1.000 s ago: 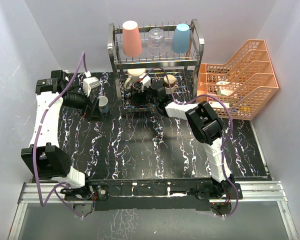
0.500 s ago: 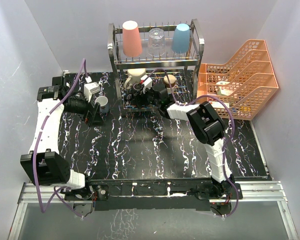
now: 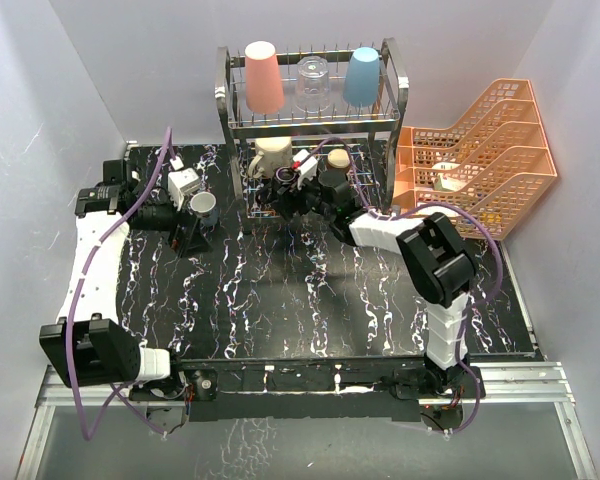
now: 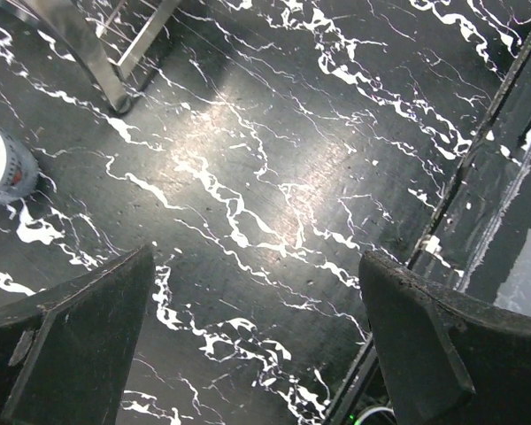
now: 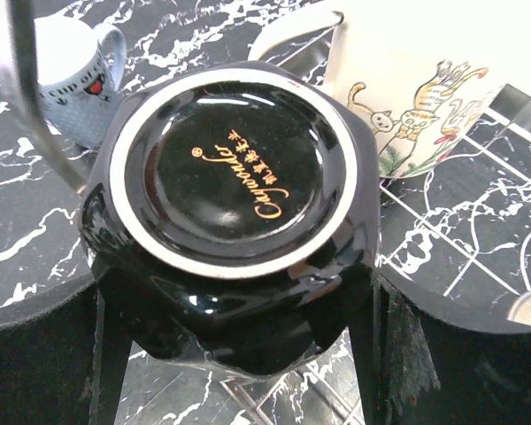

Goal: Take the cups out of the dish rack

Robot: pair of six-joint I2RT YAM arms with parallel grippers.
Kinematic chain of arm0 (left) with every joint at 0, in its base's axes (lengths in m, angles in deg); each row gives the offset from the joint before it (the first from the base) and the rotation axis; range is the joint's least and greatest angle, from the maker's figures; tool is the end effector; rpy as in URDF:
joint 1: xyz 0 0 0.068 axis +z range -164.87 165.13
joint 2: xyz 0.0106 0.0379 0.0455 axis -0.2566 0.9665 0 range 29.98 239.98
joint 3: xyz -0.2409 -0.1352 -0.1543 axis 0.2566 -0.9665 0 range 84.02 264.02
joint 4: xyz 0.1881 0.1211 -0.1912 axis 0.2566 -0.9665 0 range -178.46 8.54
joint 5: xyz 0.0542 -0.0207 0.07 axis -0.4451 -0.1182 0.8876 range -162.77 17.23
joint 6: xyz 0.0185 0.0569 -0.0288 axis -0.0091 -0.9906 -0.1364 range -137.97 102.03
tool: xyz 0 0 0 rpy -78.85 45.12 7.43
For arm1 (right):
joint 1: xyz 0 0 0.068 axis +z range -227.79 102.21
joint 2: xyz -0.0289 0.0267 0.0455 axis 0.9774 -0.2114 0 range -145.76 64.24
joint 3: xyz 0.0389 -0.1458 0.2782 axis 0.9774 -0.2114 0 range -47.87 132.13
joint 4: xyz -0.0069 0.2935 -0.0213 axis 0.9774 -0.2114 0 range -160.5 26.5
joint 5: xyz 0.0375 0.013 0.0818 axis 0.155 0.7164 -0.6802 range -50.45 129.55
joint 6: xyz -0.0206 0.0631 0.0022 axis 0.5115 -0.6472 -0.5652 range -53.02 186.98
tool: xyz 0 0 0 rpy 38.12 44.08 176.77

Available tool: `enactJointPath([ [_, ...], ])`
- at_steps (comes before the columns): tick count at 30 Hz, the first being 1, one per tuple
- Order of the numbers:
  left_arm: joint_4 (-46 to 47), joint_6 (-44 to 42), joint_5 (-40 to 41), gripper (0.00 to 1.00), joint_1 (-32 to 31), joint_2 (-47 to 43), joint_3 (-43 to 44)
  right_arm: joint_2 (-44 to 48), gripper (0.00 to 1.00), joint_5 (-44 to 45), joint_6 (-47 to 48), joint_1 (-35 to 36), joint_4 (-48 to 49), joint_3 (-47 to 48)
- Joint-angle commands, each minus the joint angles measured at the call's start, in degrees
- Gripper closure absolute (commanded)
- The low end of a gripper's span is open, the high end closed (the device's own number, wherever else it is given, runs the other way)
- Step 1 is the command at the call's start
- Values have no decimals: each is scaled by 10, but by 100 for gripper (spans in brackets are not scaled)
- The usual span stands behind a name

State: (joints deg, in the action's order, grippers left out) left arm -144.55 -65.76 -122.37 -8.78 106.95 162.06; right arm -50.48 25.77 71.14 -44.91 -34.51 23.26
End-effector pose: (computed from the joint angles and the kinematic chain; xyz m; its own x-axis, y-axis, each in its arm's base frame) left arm 0.2823 -0.0102 0.3841 -0.3777 0.4424 -0.8134 0.8429 0.5278 -0.1044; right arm 0.4251 0.2897 0.2131 -0.1587 -0.1866 -0.9695 -0.7344 0.6786 -0.0104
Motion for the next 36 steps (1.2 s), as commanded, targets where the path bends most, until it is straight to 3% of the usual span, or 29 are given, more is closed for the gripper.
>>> enactJointPath([
  [1, 50, -15, -37, 3, -6, -35, -13, 94, 69, -4, -16, 2, 107, -19],
  [7, 76, -49, -33, 3, -15, -51, -33, 168, 73, -34, -98, 2, 105, -76],
  [11, 117, -55, -37, 3, -25, -69, -61, 222, 75, -71, -200, 2, 101, -124],
  [20, 334, 41, 2, 4, -111, -157, -175, 303, 75, -138, -503, 23, 154, -224],
  [25, 421, 97, 12, 8, -134, -215, -236, 308, 76, -140, -661, 50, 222, -250],
  [31, 435, 127, 14, 16, -142, -272, -258, 289, 78, -106, -810, 88, 306, -261],
  [36, 462, 220, 2, 27, -143, -297, -264, 254, 79, -70, -902, 125, 371, -254],
])
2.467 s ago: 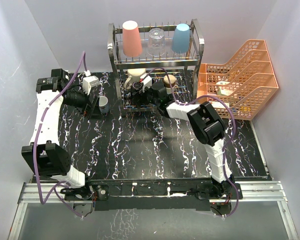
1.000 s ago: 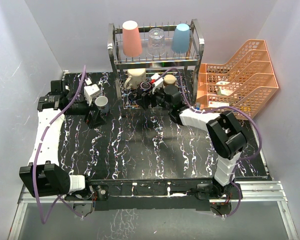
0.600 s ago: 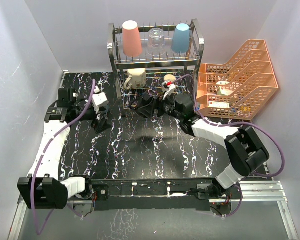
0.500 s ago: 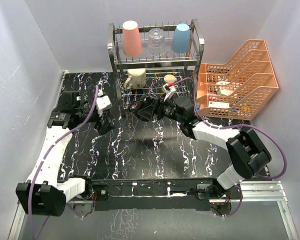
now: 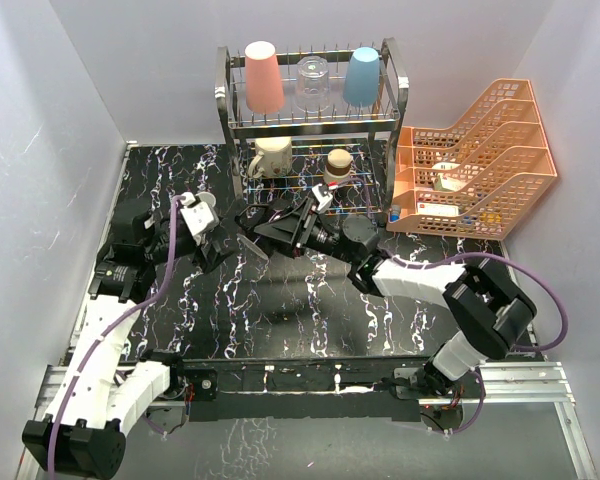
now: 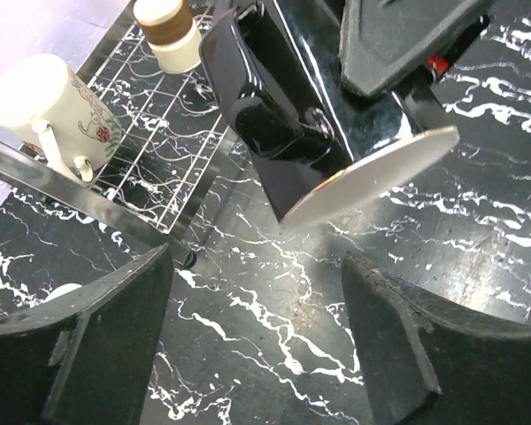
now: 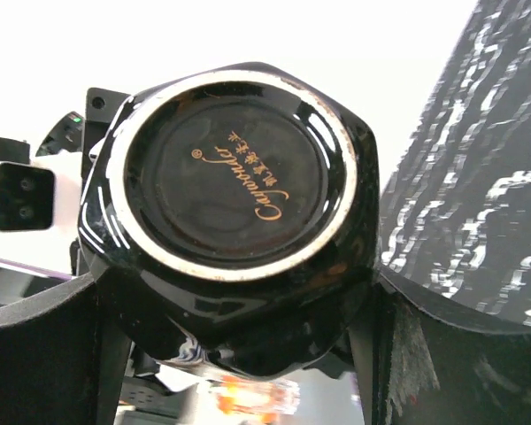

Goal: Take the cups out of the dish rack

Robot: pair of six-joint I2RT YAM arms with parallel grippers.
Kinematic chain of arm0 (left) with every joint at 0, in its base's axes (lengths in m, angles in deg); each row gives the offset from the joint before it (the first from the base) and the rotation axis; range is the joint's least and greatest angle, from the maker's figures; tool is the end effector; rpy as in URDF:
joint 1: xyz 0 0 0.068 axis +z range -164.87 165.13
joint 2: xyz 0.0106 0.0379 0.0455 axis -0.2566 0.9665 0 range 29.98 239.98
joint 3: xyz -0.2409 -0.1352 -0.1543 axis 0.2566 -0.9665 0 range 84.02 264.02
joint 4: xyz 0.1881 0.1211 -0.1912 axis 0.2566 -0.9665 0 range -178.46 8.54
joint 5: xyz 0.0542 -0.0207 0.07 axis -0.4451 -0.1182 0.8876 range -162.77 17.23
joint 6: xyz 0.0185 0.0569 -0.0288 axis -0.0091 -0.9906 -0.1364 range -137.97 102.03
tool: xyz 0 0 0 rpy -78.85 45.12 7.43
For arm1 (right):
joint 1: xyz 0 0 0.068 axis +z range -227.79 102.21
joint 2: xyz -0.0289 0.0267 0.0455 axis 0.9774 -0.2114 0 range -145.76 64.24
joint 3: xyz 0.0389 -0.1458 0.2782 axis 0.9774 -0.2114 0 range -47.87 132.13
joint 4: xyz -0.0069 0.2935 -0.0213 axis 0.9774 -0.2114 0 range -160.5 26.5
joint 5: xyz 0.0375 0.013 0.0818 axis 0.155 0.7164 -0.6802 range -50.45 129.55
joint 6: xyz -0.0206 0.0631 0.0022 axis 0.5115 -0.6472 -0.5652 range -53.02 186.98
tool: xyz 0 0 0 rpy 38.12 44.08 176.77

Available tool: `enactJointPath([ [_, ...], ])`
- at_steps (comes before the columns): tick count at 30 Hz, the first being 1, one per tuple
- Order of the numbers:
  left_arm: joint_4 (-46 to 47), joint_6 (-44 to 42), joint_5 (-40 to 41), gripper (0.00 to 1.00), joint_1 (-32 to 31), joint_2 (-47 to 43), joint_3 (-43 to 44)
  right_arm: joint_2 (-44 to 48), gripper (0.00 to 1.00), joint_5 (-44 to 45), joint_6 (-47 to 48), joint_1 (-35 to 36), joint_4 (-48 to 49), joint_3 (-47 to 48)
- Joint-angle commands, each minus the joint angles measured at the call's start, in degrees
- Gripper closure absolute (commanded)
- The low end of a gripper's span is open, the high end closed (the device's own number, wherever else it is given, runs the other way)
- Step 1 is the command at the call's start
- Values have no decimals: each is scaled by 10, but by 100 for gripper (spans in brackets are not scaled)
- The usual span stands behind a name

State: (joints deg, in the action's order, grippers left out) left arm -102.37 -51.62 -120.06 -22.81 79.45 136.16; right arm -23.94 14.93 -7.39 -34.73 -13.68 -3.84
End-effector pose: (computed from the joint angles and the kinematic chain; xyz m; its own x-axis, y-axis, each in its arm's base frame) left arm 0.1929 -0.0660 0.3868 0.1769 0.3547 -0.9181 0.8252 0.4550 0.3348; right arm 0.2583 0.2713 0.2824 -0.8700 0.3851 -0.3078 -0.3185 0.0375 0.9472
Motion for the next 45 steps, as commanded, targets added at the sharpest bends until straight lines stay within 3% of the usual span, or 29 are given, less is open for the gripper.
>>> enactJointPath([
  [1, 52, 95, -19, 30, -2, -28, -8, -18, 79, 46, -133, 32, 178, 18],
  [11, 64, 209, -38, 47, -2, -21, 13, -72, 80, 96, -219, 95, 285, 42],
  [18, 66, 211, -36, 72, -2, -34, 12, -94, 80, 102, -257, 115, 310, 57],
  [22, 59, 217, -40, 96, -2, -28, 15, -110, 78, 105, -278, 127, 336, 65],
  [23, 57, 218, -37, 100, -2, -27, 15, -113, 76, 106, -282, 128, 343, 67],
  [27, 56, 237, -10, 100, -2, -24, 17, -110, 67, 110, -280, 128, 342, 64],
  [31, 28, 256, 29, 100, -2, -5, 35, -92, 43, 126, -263, 119, 325, 33],
  [36, -47, 253, 96, 100, -2, 38, 81, -38, 4, 124, -205, 87, 198, -7],
  [41, -127, 221, 185, 100, 0, 85, 136, 35, 2, 123, -74, 53, -86, 7],
  [45, -183, 190, 252, 100, 30, 135, 172, 71, 2, 145, 4, 39, -236, 8],
])
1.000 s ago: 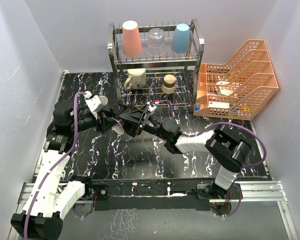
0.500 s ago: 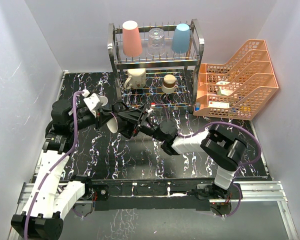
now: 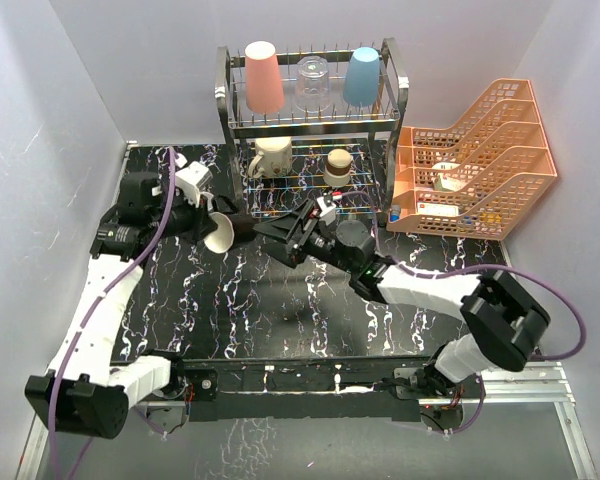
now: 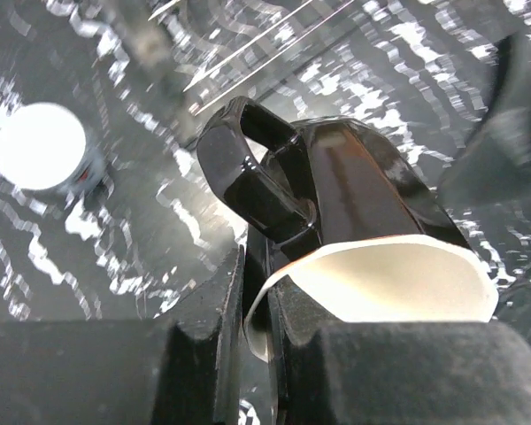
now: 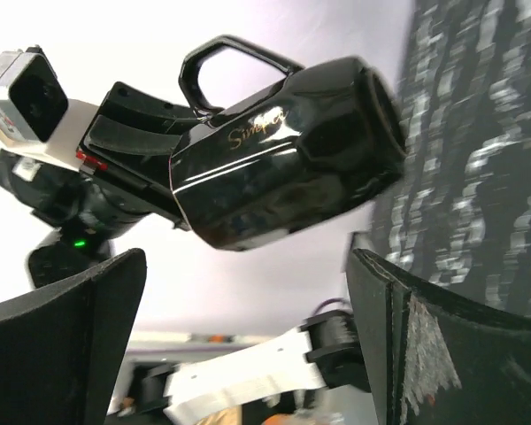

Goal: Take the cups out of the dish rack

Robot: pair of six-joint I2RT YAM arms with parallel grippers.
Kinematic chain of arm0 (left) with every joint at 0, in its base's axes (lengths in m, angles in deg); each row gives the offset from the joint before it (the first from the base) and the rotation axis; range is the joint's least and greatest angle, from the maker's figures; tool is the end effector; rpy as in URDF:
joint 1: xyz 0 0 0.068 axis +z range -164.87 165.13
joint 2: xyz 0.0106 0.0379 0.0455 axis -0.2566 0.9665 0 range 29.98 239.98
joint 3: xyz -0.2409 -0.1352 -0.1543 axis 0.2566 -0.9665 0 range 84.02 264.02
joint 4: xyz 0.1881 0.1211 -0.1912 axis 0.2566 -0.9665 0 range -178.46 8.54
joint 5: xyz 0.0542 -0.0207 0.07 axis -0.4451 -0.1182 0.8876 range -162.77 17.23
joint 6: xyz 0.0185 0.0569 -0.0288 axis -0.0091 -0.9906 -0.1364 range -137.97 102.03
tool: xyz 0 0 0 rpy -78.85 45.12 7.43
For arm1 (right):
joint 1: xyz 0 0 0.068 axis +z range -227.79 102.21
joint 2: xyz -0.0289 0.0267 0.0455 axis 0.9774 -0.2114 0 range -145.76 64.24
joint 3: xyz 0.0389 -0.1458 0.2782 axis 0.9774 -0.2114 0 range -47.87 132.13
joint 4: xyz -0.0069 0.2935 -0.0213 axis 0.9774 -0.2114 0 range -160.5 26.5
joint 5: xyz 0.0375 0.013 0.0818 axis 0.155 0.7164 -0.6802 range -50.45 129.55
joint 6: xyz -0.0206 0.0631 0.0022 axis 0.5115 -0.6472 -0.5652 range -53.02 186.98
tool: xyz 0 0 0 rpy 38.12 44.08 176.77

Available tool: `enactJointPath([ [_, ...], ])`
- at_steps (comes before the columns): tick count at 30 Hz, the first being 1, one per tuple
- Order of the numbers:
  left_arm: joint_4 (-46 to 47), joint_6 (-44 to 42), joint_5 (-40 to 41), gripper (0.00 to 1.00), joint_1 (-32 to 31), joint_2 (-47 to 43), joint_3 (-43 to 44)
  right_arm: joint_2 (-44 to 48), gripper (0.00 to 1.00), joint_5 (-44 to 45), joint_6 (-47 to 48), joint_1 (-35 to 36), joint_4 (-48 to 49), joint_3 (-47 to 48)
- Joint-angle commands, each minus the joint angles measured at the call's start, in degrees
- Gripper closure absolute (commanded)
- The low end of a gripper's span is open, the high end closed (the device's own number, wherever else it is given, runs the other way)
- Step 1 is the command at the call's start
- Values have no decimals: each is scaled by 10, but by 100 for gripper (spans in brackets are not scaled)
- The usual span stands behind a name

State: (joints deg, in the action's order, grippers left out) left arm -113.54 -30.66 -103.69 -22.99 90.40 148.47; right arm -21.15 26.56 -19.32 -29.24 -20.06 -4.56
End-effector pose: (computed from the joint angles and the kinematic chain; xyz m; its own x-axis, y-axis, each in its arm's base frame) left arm 0.2412 -0.0618 0.4056 -0.3289 0.2373 -0.9141 0.6585 0.7514 -0.0419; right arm 0.2350 0.2838 0.2814 -0.8764 0.4765 -0.0699 -0.0726 0.0128 0.9973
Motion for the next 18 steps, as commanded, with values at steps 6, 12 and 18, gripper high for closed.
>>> enactJointPath([
  [6, -160, -104, 115, 100, 159, 133, 124, 101, 2, 82, 236, -50, -358, 10],
  [12, -196, -160, 198, 100, 214, 252, 171, 126, 2, 134, 355, -122, -513, 63],
  [18, -152, -161, 241, 100, 226, 341, 188, 127, 2, 213, 441, -147, -554, 114],
])
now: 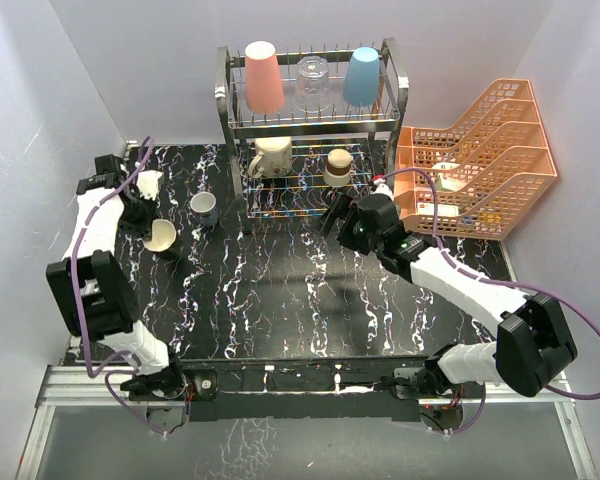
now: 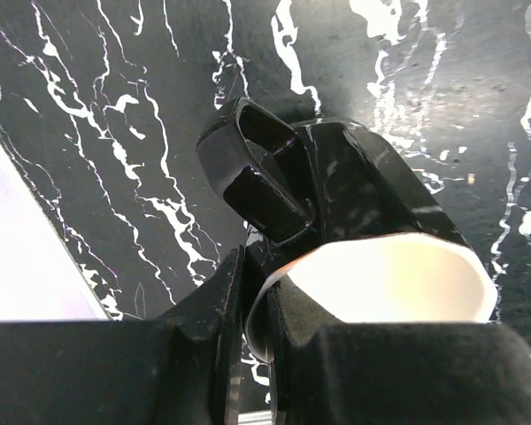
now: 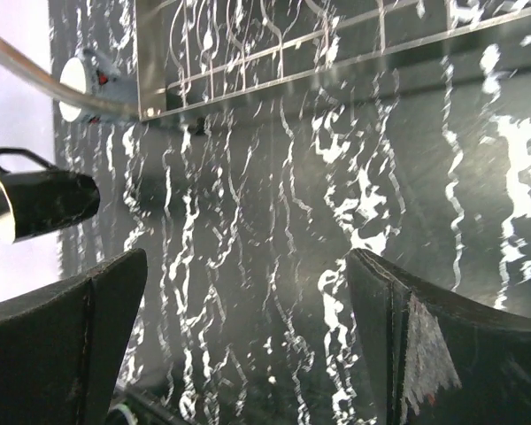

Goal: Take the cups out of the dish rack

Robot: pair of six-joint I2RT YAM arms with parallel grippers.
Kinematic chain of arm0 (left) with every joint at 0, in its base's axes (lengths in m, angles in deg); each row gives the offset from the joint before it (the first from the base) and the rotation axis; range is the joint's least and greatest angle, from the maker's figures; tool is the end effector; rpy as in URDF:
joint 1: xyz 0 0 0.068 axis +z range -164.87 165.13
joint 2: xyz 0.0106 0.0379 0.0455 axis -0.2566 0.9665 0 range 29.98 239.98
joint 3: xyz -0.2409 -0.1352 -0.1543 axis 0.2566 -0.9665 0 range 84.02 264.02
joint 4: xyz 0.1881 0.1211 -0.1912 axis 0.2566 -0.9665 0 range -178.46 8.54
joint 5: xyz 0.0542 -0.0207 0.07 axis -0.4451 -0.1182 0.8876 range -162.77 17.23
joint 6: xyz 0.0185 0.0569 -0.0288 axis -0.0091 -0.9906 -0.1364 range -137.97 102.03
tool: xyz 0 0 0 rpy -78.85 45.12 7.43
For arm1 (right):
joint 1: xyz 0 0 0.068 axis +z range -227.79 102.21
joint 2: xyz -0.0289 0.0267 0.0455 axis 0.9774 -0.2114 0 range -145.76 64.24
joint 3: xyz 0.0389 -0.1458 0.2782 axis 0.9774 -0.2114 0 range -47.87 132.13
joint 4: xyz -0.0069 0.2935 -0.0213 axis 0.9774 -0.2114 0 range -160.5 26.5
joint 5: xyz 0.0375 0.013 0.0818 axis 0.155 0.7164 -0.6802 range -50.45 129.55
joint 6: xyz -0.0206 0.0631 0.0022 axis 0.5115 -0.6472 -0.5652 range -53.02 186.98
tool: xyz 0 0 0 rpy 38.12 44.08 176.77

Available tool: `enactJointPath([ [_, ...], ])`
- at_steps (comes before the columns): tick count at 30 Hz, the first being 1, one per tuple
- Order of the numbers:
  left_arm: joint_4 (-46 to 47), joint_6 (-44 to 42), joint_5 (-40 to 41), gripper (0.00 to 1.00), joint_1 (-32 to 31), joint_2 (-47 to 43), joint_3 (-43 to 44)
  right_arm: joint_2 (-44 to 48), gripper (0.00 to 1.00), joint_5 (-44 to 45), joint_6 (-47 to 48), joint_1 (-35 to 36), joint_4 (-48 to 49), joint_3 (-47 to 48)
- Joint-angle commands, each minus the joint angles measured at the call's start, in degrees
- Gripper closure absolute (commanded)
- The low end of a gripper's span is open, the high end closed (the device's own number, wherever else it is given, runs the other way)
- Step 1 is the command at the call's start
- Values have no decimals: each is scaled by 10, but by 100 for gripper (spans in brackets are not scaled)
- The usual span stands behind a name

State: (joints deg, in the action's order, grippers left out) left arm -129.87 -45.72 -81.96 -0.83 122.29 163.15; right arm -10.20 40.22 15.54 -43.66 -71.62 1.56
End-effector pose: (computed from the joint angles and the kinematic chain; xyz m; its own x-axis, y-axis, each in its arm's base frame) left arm 0.3692 0.0836 0.3059 -0.8323 0.2656 -0.4866 0.2506 0.9632 0.0972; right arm 0.2670 0.1801 0.2780 -0.7144 0.4603 -0.5270 0.0088 0.7590 0.6510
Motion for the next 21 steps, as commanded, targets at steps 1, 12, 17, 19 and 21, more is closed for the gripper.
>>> enactJointPath([
  [1, 15, -7, 25, 100, 5, 37, 50, 17, 2, 93, 105, -3, -37, 60],
  [12, -21, 23, 21, 100, 4, 210, 208, -59, 2, 190, 227, -30, 85, 108],
  [17, -50, 33, -4, 89, 4, 245, 258, -159, 2, 242, 290, -34, 115, 178],
  [19, -52, 32, -11, 73, 4, 239, 267, -194, 2, 258, 311, -37, 136, 199],
  [21, -53, 27, -20, 58, 5, 228, 278, -231, 2, 275, 333, -40, 154, 220],
])
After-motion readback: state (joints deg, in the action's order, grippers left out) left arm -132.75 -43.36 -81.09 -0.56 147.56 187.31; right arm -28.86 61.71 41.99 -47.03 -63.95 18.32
